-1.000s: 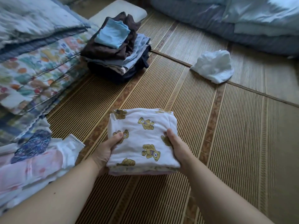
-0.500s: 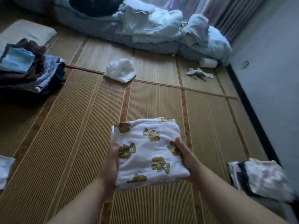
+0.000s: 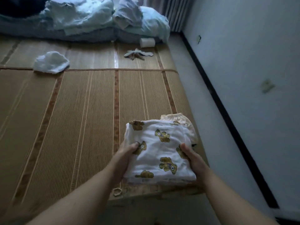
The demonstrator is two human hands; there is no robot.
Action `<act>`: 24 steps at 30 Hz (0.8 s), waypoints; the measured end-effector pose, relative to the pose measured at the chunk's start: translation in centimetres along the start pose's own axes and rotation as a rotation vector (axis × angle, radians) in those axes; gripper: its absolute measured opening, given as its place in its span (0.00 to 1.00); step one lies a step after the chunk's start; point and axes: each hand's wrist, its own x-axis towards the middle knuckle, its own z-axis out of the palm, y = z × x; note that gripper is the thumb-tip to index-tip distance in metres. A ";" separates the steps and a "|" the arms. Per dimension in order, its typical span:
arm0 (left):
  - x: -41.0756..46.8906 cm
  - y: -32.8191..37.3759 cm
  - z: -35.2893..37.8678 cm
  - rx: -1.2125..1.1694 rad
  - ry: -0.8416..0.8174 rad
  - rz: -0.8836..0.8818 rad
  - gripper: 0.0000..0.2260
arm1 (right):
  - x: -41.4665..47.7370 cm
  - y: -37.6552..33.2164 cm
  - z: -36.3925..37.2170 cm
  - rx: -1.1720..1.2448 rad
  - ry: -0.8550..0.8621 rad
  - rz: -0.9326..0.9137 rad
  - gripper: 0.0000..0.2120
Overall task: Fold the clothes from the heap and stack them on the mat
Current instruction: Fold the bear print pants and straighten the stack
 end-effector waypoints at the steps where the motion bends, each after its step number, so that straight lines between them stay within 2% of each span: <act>1: 0.4 -1.7 1.5 -0.007 0.007 -0.008 0.31 | -0.8 -0.1 -2.2 -0.024 0.075 0.012 0.37; 4: 2.2 -6.5 5.0 -0.011 0.077 -0.030 0.30 | -2.4 0.6 -8.6 -0.068 0.192 0.061 0.26; 7: 4.0 -10.5 6.1 0.000 0.102 -0.036 0.33 | -2.2 2.3 -13.5 -0.094 0.273 0.112 0.24; 12: 8.4 -16.1 5.0 0.110 0.186 -0.076 0.38 | 1.6 6.1 -19.9 -0.087 0.359 0.103 0.27; 20: 14.6 -21.2 1.0 0.196 0.212 -0.056 0.35 | 8.3 8.6 -24.4 -0.100 0.344 0.117 0.29; 22: 15.4 -21.4 0.1 0.258 0.260 -0.065 0.35 | 9.6 8.7 -24.2 -0.175 0.367 0.109 0.31; 24: 15.7 -21.3 -0.6 0.367 0.328 -0.095 0.39 | 10.4 8.9 -23.8 -0.343 0.433 0.117 0.34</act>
